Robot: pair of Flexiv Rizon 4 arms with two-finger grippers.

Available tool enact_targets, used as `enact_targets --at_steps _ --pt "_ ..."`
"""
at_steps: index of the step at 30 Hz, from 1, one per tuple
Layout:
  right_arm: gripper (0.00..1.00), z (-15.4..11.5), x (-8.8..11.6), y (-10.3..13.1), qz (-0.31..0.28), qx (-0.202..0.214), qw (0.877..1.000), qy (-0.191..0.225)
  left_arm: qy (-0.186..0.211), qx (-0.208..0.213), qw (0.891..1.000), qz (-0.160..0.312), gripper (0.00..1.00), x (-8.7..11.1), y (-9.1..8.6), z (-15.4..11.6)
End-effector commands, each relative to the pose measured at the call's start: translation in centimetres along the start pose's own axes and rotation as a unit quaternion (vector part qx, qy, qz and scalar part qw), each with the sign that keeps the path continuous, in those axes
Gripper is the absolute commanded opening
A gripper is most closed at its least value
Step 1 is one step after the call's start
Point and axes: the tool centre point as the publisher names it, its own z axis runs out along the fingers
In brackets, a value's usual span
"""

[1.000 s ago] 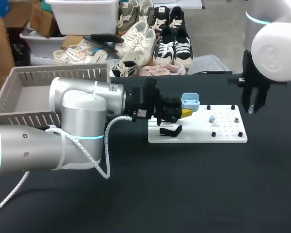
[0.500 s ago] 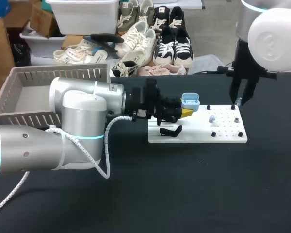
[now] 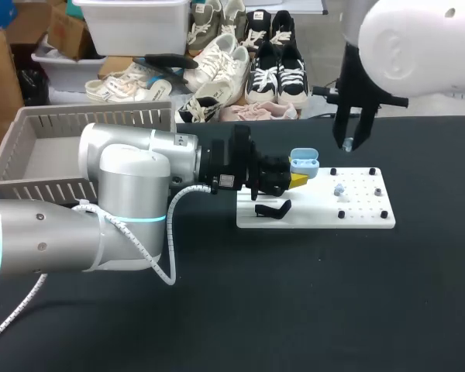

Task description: Pick up each earbud case from the left stands, insert the matching earbuds, close the lid, and place the case in the box.

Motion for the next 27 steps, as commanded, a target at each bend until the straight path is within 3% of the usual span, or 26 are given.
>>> enact_targets --at_steps 1,16,27 --pt "0.00 -0.2 -0.2 1.3 -0.003 0.004 1.000 0.007 -0.001 -0.002 1.000 0.000 0.00 0.1 -0.1 0.0" --pt "0.00 0.0 0.2 4.4 -0.010 -0.010 1.000 0.014 -0.001 -0.002 1.000 0.000 0.00 0.1 -0.1 0.0" --pt "0.00 -0.1 1.2 5.3 -0.008 -0.007 1.000 0.013 -0.001 -0.002 1.000 0.000 0.00 0.1 -0.1 0.0"
